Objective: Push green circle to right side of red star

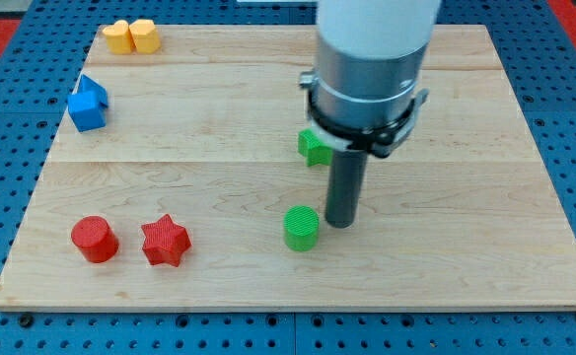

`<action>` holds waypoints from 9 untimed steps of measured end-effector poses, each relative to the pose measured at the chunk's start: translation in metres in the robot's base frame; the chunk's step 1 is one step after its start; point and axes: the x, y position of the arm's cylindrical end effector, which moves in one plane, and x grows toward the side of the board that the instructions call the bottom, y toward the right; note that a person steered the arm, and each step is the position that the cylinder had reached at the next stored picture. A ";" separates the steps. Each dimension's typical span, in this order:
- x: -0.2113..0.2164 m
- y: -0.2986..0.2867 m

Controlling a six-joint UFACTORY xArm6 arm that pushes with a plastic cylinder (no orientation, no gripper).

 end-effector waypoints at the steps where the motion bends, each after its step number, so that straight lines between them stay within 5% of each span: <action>1: -0.002 -0.005; 4: -0.026 -0.021; 6: 0.001 -0.064; 9: -0.019 0.049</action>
